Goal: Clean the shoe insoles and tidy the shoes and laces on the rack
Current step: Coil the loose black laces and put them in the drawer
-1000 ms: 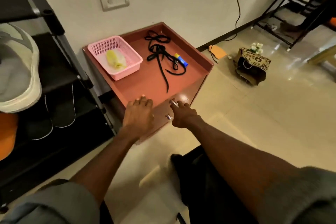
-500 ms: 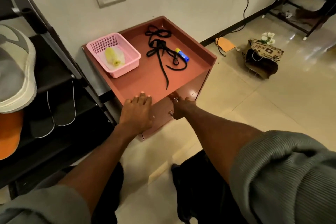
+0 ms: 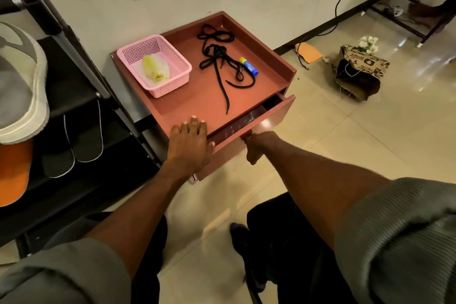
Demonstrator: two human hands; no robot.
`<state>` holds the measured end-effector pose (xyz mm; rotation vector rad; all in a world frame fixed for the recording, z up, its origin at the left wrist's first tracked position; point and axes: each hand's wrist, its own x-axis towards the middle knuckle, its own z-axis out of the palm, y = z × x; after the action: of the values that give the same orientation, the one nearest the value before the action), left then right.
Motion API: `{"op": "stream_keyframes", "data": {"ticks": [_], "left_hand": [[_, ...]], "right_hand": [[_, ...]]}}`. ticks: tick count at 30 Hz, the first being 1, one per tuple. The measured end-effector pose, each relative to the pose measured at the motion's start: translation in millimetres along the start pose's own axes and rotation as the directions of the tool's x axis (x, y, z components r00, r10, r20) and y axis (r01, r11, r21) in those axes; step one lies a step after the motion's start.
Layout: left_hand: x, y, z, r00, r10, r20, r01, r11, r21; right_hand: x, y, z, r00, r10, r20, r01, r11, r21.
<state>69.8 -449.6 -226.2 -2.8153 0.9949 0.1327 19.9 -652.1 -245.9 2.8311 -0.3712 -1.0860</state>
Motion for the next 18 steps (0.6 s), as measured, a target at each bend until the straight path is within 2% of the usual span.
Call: {"op": "stream_keyframes", "data": {"ticks": [1,2,3,4,6,8,9,11,12,15,18], "left_hand": [[-0.4,2.1,-1.0,1.000,0.007,-0.027,-0.007,1.000,-0.015],[-1.8,4.7,-1.1,0.997,0.028,-0.066,-0.031,0.999,-0.039],[-4.4,9.5,-2.3,0.992,0.068,-0.109,-0.077,0.994,-0.078],[-8.1,15.0,-2.5,0.981,0.121,-0.152,-0.141,0.981,-0.131],[-16.4,29.3,-1.2,0.953,0.232,-0.196,-0.272,0.940,-0.208],[-22.6,40.6,0.3,0.938,0.304,-0.168,-0.338,0.911,-0.237],[-25.4,44.0,-0.3,0.945,0.302,-0.124,-0.325,0.901,-0.288],[-27.2,45.9,-5.1,0.960,0.276,-0.034,-0.267,0.878,-0.397],[-25.3,44.4,-6.4,0.963,0.269,-0.018,-0.250,0.865,-0.435],[-20.2,35.0,-6.8,0.973,0.225,0.056,-0.165,0.841,-0.515],[-17.1,31.6,-5.5,0.957,0.255,0.140,-0.125,0.795,-0.593]], "right_hand": [[-6.8,5.1,-1.3,0.998,0.011,0.070,-0.010,1.000,-0.018],[-16.3,8.6,-4.2,0.986,0.066,0.155,-0.076,0.995,0.061],[-22.7,11.8,-11.5,0.985,0.095,0.145,-0.112,0.988,0.109],[-34.5,13.0,-24.0,0.989,0.109,0.098,-0.125,0.977,0.175],[-57.1,14.6,-48.2,0.989,0.098,-0.108,-0.074,0.974,0.214],[-64.2,7.9,-50.6,0.967,0.067,-0.244,-0.017,0.979,0.202],[-66.2,1.5,-46.0,0.977,-0.006,-0.211,0.042,0.985,0.166],[-69.3,-13.0,-29.2,0.995,-0.103,-0.015,0.104,0.992,0.073],[-70.9,-15.7,-24.1,0.994,-0.102,0.037,0.101,0.994,0.029],[-71.1,-19.5,-22.9,0.996,-0.061,0.066,0.063,0.997,-0.035],[-78.7,-23.6,-33.2,0.988,-0.018,0.155,0.033,0.995,-0.095]]}}
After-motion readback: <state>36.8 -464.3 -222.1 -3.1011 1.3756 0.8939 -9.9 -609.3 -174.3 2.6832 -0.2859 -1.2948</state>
